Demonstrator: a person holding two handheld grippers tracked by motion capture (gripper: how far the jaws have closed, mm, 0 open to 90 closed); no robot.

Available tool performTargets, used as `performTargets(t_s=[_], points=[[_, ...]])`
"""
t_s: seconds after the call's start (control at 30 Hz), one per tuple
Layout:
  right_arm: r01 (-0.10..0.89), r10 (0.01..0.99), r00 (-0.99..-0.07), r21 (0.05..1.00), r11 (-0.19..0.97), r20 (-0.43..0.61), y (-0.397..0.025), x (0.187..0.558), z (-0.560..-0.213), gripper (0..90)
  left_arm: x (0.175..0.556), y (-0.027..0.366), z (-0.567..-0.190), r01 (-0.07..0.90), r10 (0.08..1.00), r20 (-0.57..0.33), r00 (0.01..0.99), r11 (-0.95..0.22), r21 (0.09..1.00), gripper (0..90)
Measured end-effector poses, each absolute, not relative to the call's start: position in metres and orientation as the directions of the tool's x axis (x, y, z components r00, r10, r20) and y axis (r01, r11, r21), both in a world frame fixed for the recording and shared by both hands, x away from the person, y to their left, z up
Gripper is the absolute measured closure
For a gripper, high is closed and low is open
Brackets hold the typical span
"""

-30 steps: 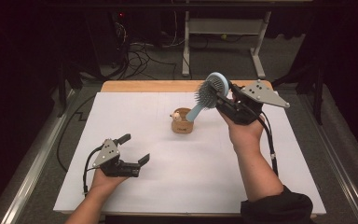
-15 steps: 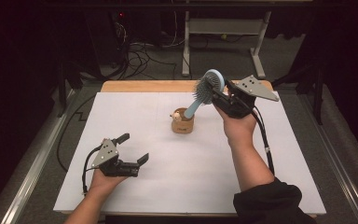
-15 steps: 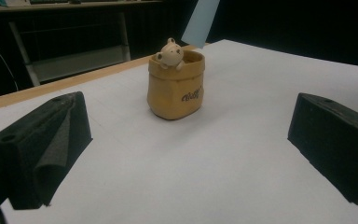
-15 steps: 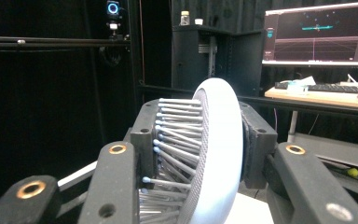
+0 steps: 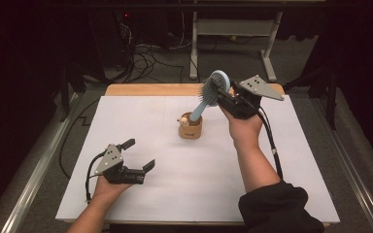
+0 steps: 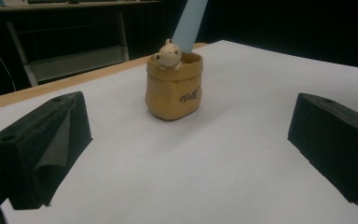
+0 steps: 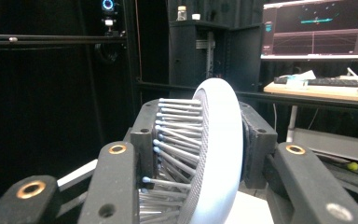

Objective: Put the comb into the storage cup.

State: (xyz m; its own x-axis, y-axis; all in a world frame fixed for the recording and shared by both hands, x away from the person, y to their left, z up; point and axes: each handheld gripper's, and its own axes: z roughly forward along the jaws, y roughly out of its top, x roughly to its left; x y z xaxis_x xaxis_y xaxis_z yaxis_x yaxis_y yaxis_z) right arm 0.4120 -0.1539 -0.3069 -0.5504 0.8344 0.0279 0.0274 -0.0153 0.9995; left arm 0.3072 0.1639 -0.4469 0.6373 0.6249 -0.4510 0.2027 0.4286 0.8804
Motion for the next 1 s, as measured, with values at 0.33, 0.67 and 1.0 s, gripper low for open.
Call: performTargets(t_s=[0.33,0.67,1.0], points=[[0.047,0.835,-0.55,0.999,0.006,0.021,-0.141,0.424,-0.32,59.2,0.307,0.164,-0.447,0.212,0.618,-0.457,0.639,0.43,0.878,0.6],[0.074,0.839,-0.544,0.997,0.022,0.022,-0.13,0.432,-0.334,59.0,0.308,0.165,-0.447,0.215,0.617,-0.463,0.637,0.434,0.875,0.6],[0.101,0.841,-0.541,0.995,0.023,0.036,-0.125,0.439,-0.346,58.8,0.308,0.166,-0.447,0.22,0.617,-0.467,0.633,0.436,0.873,0.6]])
